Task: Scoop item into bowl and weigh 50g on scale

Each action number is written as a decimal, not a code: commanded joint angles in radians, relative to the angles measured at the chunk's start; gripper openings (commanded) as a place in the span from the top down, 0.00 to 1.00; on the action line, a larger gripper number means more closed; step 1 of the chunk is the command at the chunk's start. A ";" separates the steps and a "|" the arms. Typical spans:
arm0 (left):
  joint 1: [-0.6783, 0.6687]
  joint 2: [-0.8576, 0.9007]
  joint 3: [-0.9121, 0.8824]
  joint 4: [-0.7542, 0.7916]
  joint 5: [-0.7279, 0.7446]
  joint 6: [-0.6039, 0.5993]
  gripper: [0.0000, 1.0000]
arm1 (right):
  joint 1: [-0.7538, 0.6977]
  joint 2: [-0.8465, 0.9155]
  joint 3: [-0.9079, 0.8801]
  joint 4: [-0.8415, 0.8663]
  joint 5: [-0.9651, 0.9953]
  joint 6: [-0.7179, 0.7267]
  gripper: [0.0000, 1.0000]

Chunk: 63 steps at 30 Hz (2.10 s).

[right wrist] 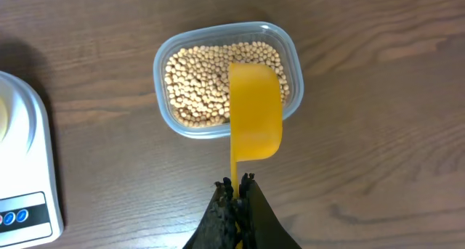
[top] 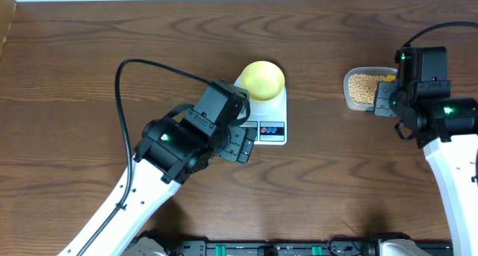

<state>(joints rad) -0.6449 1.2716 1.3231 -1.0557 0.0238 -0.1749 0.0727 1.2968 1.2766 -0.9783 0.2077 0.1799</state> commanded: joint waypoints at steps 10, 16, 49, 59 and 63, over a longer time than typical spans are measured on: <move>0.004 -0.008 0.049 -0.039 0.043 0.021 0.10 | -0.080 0.069 0.019 -0.002 0.022 0.032 0.99; 0.004 -0.024 0.058 -0.023 0.043 0.021 0.09 | -0.080 0.134 0.019 0.032 0.022 0.023 0.99; 0.004 -0.032 0.057 -0.021 0.043 0.021 0.09 | -0.079 0.267 0.019 0.175 0.048 -0.020 0.99; 0.004 -0.032 0.057 -0.021 0.043 0.021 0.09 | -0.077 0.317 0.019 0.177 0.045 -0.017 0.99; 0.004 -0.032 0.057 -0.021 0.043 0.021 0.09 | -0.077 0.326 0.019 0.178 0.044 -0.016 0.99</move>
<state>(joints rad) -0.6449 1.2526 1.3479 -1.0733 0.0582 -0.1745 -0.0036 1.6131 1.2766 -0.7986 0.2398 0.1711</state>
